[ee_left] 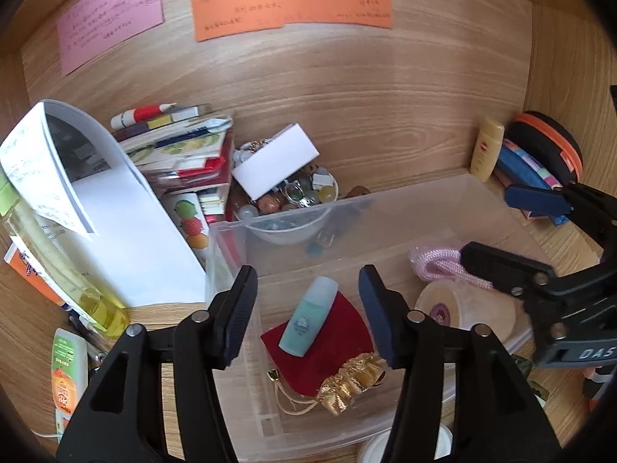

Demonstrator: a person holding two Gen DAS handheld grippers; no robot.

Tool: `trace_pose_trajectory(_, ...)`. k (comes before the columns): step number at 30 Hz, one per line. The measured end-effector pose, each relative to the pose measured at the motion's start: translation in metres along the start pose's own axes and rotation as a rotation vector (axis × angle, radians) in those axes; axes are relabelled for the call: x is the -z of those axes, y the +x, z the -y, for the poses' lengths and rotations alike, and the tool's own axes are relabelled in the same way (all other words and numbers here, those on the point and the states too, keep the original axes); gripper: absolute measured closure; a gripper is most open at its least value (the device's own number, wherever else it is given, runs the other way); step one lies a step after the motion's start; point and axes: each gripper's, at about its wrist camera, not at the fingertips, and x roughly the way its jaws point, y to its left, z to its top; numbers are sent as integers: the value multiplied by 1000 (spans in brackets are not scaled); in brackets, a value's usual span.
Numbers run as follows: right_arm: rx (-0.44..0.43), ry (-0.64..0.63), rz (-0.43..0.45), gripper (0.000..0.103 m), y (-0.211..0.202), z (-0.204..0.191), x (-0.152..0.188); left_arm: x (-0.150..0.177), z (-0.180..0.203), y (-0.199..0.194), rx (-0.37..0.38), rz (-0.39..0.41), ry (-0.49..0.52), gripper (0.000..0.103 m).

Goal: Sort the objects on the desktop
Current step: 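Move both grippers back toward the pink container and the Max blade box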

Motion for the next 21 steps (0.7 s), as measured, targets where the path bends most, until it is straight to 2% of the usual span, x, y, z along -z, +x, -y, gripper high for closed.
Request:
trace_pose_trajectory(4, -3, 3, 29, 19, -16, -1, -7, -4, -6, -12, 17, 13, -33, 47)
trace_pose_trajectory(10, 7, -8, 79, 14, -49, -2, -6, 2, -13, -42, 31, 64, -47, 31)
trace_pose_trajectory(12, 2, -10, 89, 13, -60, -2, -1, 6, -15, -54, 35, 81, -43, 22)
trace_pose_trajectory(21, 3, -20, 86, 8, -90, -4, 31, 32, -25, -100, 33, 122, -38, 14)
